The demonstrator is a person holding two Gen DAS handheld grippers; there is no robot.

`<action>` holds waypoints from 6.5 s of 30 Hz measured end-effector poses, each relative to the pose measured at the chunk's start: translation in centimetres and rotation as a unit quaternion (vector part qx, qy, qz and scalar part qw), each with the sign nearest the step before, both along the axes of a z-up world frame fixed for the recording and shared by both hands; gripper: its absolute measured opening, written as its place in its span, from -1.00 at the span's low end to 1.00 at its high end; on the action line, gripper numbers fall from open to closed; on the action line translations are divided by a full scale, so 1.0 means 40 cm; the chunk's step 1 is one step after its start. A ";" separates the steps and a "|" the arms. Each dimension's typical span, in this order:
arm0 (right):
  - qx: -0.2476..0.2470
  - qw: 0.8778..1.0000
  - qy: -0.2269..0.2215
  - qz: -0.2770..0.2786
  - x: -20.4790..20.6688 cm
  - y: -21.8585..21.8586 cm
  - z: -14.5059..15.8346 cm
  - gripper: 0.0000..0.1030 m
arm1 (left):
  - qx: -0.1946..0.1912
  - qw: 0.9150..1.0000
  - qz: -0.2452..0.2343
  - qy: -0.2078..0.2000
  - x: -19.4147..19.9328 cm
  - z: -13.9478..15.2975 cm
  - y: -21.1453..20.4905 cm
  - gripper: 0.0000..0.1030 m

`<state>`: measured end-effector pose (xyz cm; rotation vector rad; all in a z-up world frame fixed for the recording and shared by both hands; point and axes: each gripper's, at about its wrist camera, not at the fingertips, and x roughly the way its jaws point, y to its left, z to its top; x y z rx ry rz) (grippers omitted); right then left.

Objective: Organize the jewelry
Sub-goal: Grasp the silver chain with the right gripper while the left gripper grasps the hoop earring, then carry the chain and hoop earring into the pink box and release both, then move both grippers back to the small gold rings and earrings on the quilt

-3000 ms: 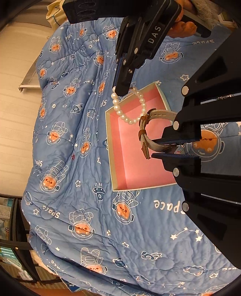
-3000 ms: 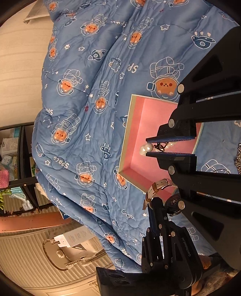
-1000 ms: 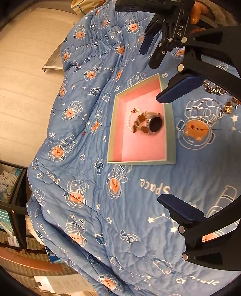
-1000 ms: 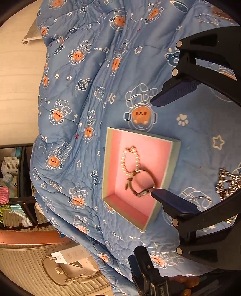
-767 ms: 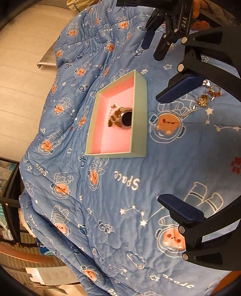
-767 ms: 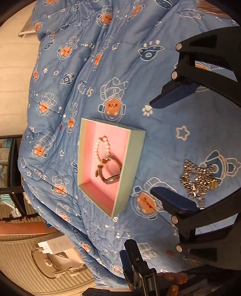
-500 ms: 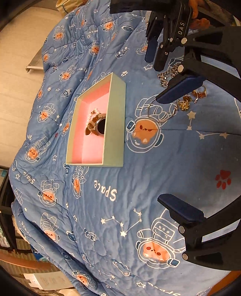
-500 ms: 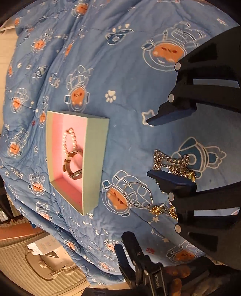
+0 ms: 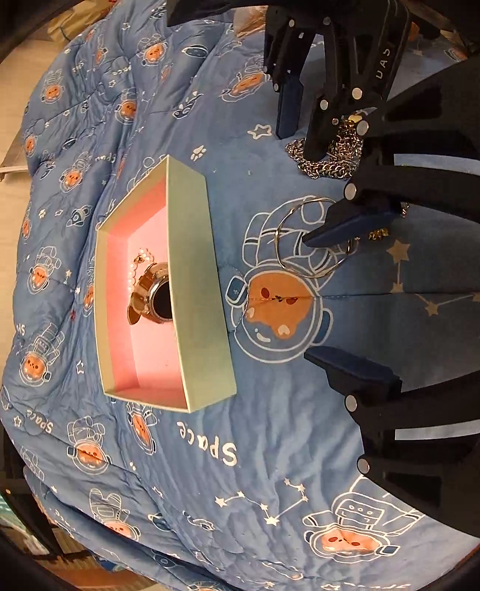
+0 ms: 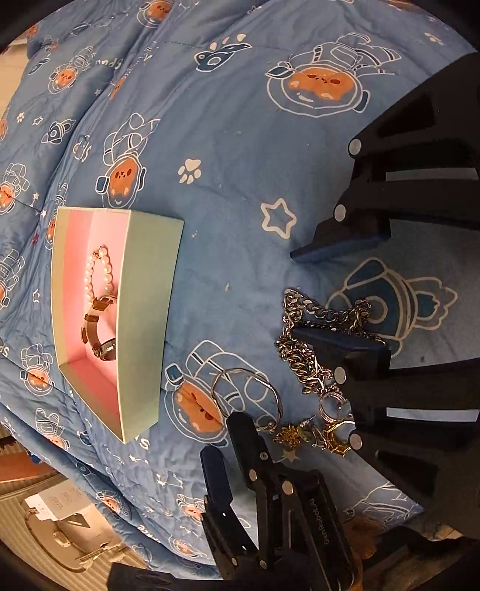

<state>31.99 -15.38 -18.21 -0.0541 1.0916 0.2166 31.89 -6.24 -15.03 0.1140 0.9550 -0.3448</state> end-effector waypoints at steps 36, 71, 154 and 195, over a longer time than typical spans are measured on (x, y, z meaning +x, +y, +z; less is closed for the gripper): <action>0.117 0.984 -0.125 0.047 -0.080 -0.024 0.208 -0.86 | -0.075 0.996 -0.012 -0.041 -0.044 0.134 0.003 -0.95; 0.123 0.954 -0.258 0.087 -0.012 -0.011 0.566 -0.86 | -0.095 0.989 -0.023 -0.115 0.004 0.372 0.055 -0.95; 0.022 0.984 -0.167 0.049 0.169 0.012 0.176 0.56 | -0.060 0.989 0.083 -0.108 0.205 0.213 0.092 0.87; 0.029 0.995 -0.074 0.068 -0.158 -0.007 0.015 -0.19 | -0.033 0.997 -0.062 -0.008 -0.226 0.001 -0.057 -0.29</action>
